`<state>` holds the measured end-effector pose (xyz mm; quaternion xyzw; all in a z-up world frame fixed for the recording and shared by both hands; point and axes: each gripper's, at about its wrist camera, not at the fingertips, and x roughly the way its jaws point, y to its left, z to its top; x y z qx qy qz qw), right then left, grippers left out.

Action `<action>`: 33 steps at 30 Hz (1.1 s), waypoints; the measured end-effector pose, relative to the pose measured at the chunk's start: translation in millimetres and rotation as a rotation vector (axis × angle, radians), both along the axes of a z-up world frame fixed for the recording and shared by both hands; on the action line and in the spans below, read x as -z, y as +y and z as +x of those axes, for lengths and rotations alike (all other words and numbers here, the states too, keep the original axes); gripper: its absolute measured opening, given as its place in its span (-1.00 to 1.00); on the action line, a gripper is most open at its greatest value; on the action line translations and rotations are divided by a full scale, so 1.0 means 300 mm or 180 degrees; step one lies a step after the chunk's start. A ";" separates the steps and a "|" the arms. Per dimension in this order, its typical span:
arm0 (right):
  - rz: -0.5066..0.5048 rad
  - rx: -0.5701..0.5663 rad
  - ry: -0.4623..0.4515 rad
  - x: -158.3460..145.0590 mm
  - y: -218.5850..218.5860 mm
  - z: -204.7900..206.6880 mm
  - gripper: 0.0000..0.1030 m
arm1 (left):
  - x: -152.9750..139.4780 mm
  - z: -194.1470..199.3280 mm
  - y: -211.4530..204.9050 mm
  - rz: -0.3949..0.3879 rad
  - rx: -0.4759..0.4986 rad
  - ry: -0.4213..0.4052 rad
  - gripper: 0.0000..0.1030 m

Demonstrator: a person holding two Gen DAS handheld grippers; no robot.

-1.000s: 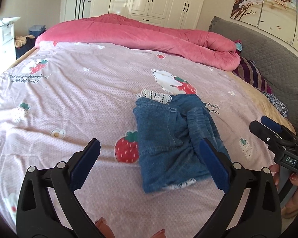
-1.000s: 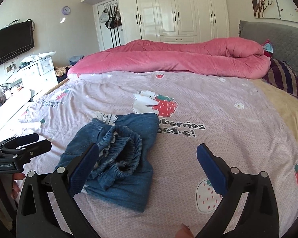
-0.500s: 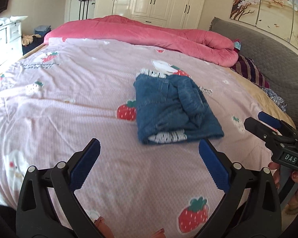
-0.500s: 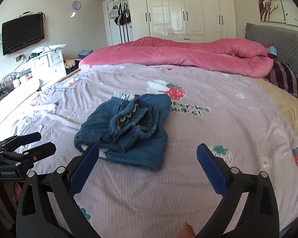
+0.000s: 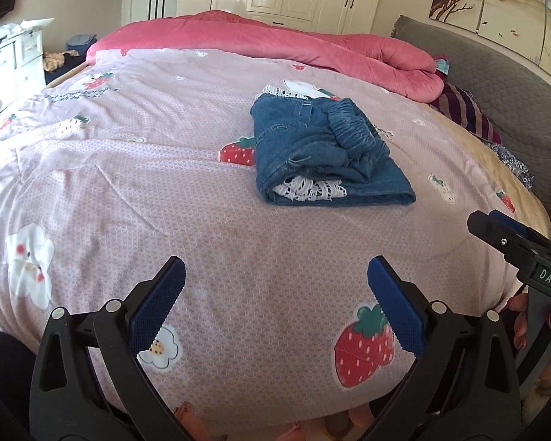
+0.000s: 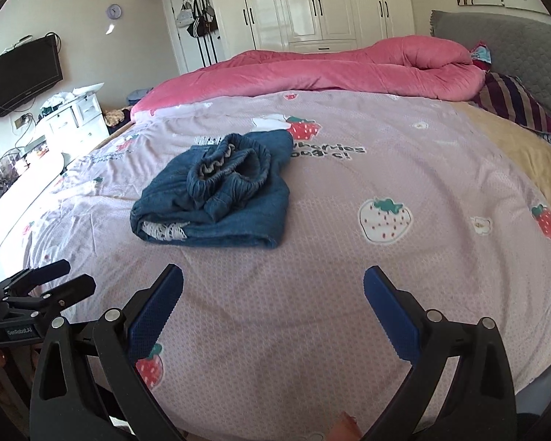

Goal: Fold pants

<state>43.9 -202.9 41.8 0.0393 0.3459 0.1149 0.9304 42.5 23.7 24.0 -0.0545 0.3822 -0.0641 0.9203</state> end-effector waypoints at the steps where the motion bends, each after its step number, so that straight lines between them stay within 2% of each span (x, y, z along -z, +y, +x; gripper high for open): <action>1: -0.0016 -0.0006 0.0007 0.003 0.002 -0.007 0.91 | 0.003 -0.007 -0.002 0.0008 0.0003 0.0000 0.81; 15: -0.0158 -0.0114 0.0025 0.042 0.027 -0.021 0.91 | 0.032 -0.015 0.001 0.0011 -0.0040 0.0043 0.81; 33: -0.0135 -0.0102 0.0056 0.053 0.022 -0.006 0.91 | 0.025 -0.012 0.003 0.0024 -0.0066 0.0059 0.81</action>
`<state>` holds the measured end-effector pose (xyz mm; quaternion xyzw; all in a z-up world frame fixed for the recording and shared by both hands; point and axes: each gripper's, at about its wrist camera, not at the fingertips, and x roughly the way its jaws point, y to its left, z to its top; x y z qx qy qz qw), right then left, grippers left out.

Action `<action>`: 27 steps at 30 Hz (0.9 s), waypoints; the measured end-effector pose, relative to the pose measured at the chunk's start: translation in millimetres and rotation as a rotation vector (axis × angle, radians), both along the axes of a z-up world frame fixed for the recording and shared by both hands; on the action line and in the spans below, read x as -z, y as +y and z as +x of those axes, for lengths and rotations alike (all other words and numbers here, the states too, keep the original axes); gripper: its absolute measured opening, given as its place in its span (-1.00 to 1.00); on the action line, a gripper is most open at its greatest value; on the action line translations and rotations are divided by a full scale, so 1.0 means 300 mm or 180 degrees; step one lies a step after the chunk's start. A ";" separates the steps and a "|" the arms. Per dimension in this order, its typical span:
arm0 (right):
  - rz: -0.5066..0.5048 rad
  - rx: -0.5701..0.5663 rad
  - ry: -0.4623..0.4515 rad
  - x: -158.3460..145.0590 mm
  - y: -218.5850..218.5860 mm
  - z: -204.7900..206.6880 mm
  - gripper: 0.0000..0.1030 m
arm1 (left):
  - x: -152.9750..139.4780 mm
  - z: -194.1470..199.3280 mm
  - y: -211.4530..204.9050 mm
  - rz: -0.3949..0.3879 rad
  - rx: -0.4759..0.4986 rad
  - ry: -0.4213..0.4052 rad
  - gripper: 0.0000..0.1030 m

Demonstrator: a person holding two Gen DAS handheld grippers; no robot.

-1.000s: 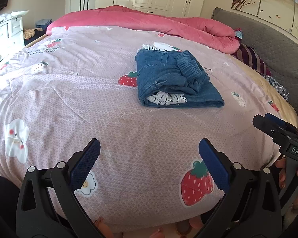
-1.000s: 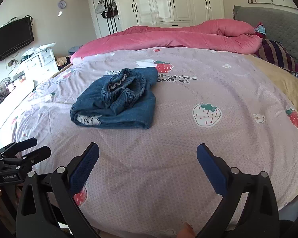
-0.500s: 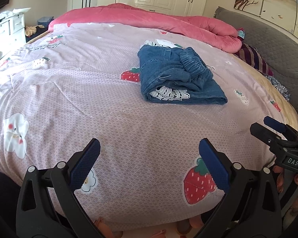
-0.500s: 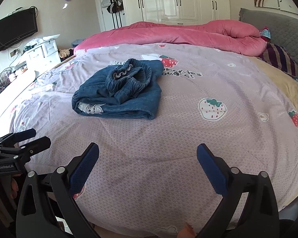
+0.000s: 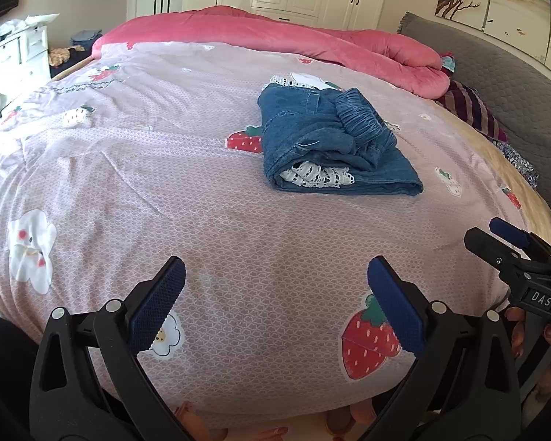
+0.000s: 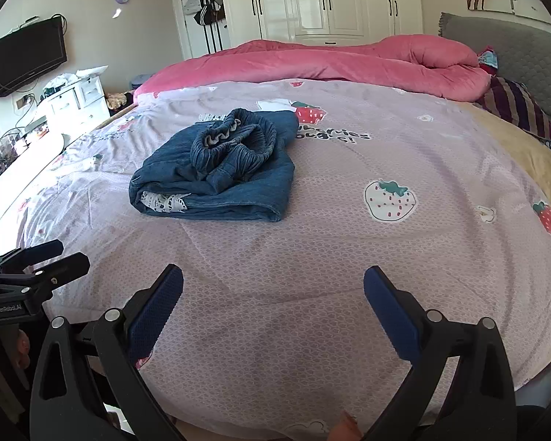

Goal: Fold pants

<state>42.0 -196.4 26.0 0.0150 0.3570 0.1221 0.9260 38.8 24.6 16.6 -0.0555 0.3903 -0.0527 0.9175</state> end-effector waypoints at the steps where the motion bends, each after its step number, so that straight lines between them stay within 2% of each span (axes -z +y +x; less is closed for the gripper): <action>1: -0.0006 0.0002 0.0001 0.000 0.001 0.000 0.91 | 0.000 0.000 0.000 -0.0001 -0.0002 0.0000 0.81; 27: -0.0067 0.0016 0.0004 0.005 0.003 -0.001 0.91 | 0.006 0.002 -0.012 0.0103 -0.0013 0.0057 0.81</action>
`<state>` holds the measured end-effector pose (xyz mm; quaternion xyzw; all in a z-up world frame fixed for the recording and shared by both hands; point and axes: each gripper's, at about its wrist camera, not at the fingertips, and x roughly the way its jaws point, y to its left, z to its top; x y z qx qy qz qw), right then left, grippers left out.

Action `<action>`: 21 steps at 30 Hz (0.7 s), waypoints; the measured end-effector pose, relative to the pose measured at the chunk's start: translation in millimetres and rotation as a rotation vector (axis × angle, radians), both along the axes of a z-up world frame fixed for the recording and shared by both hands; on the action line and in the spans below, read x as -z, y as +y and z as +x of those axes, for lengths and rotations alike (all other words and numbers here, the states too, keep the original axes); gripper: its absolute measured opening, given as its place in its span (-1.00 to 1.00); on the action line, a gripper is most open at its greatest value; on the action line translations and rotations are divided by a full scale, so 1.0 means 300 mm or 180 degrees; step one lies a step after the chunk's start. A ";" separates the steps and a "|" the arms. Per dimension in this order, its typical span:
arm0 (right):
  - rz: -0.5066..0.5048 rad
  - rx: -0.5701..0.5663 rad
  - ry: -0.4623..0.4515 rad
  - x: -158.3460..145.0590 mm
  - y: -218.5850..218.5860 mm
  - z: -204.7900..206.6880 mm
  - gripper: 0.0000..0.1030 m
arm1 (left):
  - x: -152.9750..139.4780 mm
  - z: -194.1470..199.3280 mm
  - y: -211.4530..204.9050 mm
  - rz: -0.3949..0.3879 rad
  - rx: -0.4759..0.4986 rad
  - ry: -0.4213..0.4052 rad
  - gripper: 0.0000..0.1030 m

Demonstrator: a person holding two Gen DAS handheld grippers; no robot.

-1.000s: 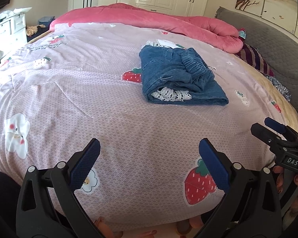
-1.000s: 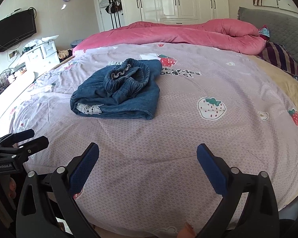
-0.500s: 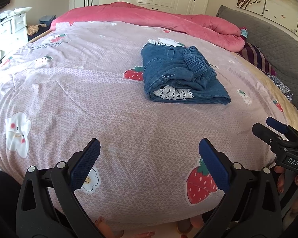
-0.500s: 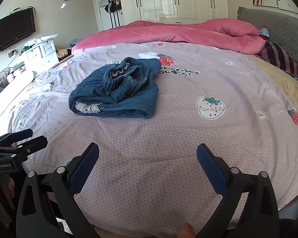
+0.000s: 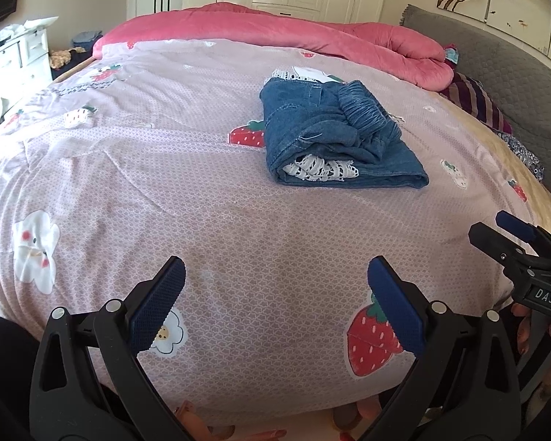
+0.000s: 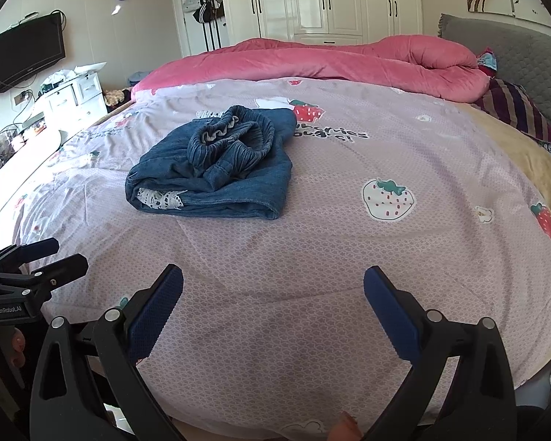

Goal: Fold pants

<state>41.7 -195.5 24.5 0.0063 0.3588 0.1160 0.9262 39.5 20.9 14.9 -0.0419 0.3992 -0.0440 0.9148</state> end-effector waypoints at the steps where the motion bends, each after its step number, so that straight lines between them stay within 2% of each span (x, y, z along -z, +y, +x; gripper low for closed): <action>1: -0.0006 -0.0001 -0.0004 0.001 0.002 0.001 0.91 | -0.002 0.000 -0.001 0.0002 0.0001 -0.0009 0.81; 21: -0.0057 0.0017 0.0010 0.006 -0.002 0.006 0.91 | -0.001 0.004 -0.008 0.0035 -0.0025 0.0011 0.81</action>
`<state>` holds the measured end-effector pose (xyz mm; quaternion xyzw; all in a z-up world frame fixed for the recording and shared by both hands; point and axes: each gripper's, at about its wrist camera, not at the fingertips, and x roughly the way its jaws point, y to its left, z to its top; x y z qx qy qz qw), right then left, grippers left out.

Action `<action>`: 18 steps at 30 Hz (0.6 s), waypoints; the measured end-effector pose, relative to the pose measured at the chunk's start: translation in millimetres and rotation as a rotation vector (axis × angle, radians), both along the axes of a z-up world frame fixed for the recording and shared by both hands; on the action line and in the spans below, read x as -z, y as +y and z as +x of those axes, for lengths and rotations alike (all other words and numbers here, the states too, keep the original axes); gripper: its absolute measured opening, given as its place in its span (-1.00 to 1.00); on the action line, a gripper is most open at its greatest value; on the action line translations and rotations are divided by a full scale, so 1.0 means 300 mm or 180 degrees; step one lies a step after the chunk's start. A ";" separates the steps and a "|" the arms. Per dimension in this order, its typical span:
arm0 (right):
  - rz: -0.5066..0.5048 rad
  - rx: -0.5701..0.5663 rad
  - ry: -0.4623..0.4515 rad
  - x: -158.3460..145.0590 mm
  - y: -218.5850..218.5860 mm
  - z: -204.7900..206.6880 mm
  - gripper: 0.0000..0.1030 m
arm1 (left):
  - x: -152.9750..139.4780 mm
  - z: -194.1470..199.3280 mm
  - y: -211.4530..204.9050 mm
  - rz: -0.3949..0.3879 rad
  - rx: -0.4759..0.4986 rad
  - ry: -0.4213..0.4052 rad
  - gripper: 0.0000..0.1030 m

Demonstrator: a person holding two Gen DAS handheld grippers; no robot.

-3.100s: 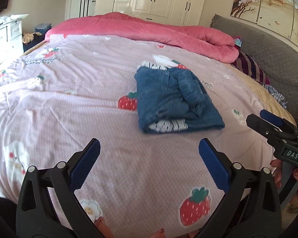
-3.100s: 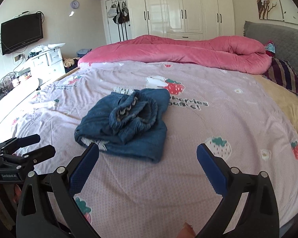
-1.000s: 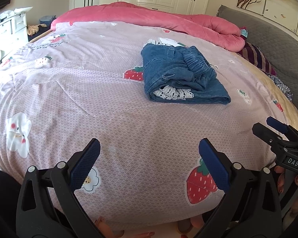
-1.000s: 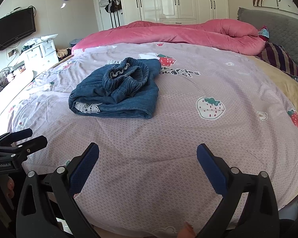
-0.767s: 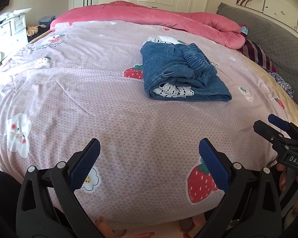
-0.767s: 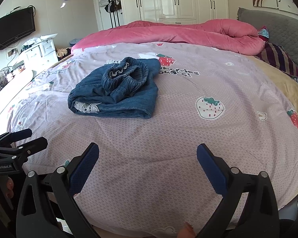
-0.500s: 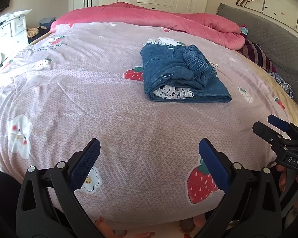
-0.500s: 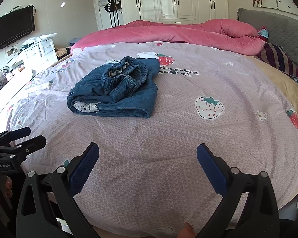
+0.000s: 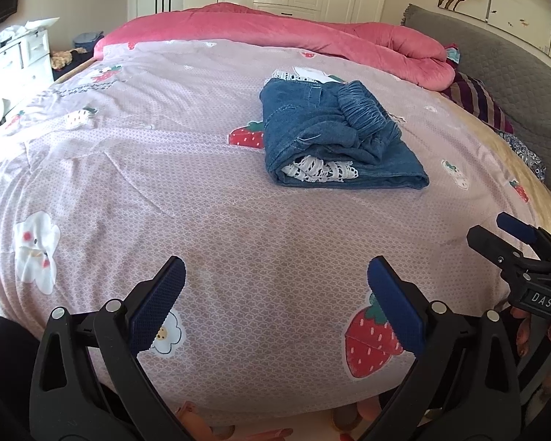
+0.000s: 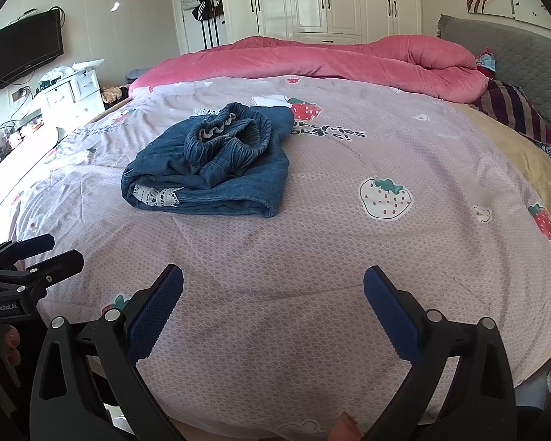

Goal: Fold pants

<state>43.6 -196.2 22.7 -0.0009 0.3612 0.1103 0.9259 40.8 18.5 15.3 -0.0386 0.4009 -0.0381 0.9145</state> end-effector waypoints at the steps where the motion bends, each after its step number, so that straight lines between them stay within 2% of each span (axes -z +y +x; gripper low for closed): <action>1: -0.0007 0.0006 0.0001 0.000 -0.001 0.000 0.91 | 0.001 0.002 -0.001 0.0023 -0.0013 0.0014 0.81; 7: -0.0039 0.0020 -0.0009 0.001 -0.004 0.002 0.91 | -0.002 0.004 0.003 0.0040 -0.0051 0.0007 0.81; 12: -0.0134 0.0130 0.0039 0.007 -0.020 0.020 0.91 | -0.019 0.004 -0.007 0.0255 -0.0030 -0.0075 0.81; 14: -0.0160 0.0244 0.0061 0.003 -0.050 0.040 0.91 | -0.026 0.018 0.023 0.0146 -0.0112 -0.0053 0.81; 16: -0.0201 0.0383 0.0075 -0.015 -0.099 0.074 0.91 | -0.043 0.029 0.075 -0.0138 -0.0130 -0.0101 0.81; 18: -0.0182 0.0560 0.0095 -0.045 -0.174 0.126 0.91 | -0.068 0.061 0.134 -0.0278 -0.0231 -0.0078 0.82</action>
